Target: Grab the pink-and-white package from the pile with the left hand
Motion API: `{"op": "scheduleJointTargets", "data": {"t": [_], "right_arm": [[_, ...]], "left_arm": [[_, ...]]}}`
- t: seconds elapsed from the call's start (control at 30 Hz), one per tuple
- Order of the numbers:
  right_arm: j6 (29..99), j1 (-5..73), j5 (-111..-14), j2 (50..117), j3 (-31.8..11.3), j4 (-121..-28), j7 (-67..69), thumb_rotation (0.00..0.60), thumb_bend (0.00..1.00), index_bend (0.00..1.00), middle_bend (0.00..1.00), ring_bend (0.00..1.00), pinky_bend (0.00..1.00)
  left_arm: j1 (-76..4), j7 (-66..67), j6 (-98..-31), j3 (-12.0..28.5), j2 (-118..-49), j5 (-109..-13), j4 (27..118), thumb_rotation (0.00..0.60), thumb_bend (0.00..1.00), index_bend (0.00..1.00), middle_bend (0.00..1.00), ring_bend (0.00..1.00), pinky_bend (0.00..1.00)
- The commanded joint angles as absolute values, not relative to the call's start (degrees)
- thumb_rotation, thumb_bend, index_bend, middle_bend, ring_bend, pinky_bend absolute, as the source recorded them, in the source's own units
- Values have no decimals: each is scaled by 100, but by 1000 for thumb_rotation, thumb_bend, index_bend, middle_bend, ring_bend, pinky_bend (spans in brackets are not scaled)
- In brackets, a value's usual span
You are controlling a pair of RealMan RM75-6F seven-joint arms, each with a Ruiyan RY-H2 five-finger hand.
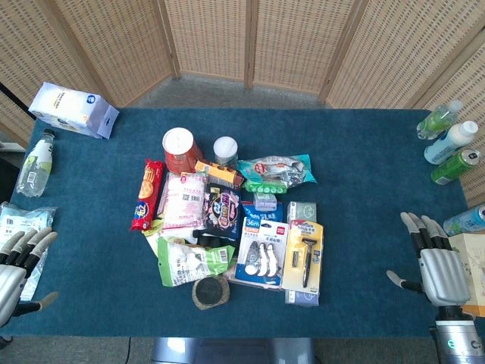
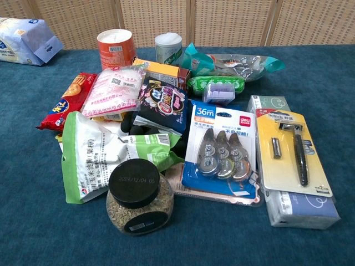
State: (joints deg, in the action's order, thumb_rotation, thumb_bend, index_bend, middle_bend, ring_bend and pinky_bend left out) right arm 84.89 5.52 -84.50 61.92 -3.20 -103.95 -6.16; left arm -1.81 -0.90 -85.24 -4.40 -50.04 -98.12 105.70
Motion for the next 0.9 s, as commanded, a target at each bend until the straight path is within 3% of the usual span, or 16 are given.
{"op": "scheduleJointTargets", "data": {"t": [0.03,0.33,0.9], "right_arm": [[8488,548,-8434,6184,-334,-10407,-625,600,116,0,0,33,116],[8467,572,-8409,6158,-391,-10596,-835,600,116,0,0,33,116],[8701,392,-8253,6069,-458,-10805,-1039,600,115,0,0,33,116]], "left_arm": [[-350,-73,-8289,-386,-4918,-9743,10488,600,170,0,0,0,0],[-1033,708,-7532,24,-5126,-9426,10034,600,172,0,0,0,0],[-2890,569,-5822,686,-6643,-9141,8730,600,171,0,0,0,0]]}}
